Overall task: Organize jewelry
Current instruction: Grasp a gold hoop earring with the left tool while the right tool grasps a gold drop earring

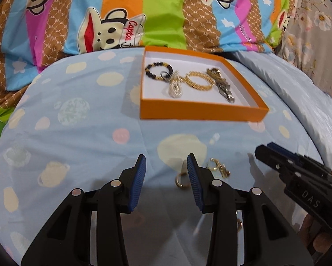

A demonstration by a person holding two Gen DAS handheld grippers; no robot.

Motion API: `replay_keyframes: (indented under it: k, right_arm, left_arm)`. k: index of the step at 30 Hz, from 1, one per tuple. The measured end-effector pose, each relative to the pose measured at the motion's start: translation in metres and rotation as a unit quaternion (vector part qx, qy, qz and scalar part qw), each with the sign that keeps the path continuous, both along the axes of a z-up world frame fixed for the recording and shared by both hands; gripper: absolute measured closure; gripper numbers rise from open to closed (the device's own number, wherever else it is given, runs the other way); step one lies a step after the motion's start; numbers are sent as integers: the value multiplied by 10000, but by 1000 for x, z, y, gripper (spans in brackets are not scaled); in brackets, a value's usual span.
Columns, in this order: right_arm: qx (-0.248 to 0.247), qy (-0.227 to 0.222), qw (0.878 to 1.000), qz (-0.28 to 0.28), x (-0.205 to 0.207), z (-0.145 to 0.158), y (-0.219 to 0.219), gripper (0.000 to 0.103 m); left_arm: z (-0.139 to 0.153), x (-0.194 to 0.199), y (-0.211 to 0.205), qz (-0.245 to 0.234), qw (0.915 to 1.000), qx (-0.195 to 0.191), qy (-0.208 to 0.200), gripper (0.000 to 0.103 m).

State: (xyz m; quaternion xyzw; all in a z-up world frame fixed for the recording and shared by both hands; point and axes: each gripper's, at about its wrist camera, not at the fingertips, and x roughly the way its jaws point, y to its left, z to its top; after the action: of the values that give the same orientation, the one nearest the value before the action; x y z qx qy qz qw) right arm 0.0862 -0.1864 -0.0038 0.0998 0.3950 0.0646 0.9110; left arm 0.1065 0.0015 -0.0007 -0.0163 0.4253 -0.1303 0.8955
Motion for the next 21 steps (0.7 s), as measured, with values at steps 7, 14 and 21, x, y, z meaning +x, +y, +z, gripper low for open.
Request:
replay_keyframes:
  k: [7,14,21]
  right_arm:
    - [9,-5,10000,61,-7,0,4,71]
    - [10,26,10000,95,-6,-1,5,70]
    - [4,59,9999,139,-5,-3,7,70]
  left_arm:
    - [-3,-5,-7,-42,9998,152,80,62]
    - [-4,-8,-15,-174,9992,359,50,55]
    - [-3,-7,-15,-219,9993,311,34,73]
